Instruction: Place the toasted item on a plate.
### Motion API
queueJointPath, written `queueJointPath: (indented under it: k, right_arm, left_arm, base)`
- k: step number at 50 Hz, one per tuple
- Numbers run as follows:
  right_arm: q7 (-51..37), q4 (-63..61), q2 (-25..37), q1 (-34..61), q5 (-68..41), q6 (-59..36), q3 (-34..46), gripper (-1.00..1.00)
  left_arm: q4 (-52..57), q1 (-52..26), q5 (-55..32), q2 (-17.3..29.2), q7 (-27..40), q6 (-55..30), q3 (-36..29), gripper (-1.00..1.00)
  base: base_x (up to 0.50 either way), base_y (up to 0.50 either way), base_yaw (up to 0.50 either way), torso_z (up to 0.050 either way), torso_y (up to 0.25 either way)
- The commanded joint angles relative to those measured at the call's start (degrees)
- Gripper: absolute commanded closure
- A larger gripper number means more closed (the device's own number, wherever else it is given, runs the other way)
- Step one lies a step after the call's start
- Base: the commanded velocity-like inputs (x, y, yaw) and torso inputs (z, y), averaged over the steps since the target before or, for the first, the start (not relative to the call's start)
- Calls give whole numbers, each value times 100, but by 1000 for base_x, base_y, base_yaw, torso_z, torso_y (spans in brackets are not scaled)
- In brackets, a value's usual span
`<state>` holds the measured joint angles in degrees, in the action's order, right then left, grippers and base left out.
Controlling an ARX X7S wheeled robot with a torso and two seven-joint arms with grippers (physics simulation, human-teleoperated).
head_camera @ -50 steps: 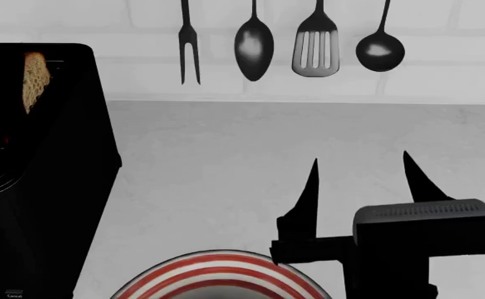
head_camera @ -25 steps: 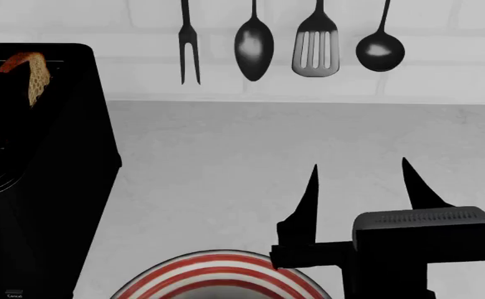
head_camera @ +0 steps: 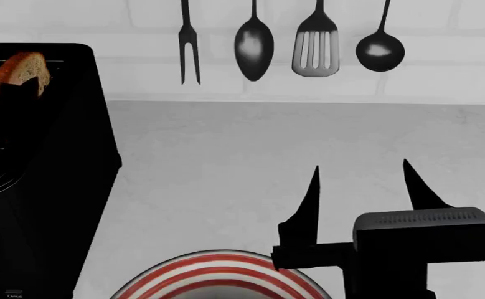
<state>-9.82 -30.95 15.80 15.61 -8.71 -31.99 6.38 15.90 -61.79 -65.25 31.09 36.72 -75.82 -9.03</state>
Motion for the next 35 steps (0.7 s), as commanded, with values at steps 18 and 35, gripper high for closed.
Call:
queueJointPath:
  k: [18, 35]
  right_arm:
    - [-94, -46, 58, -71, -35, 1, 30, -100]
    - [-143, -63, 81, -138, -78, 64, 16, -100]
  left_arm:
    - [-328, 352, 396, 137, -366, 530, -315, -100]
    - [-283, 303, 570, 234, -513, 621, -592, 100]
  base:
    - [0, 0, 0, 0, 0]
    - [1, 0, 1, 0, 0]
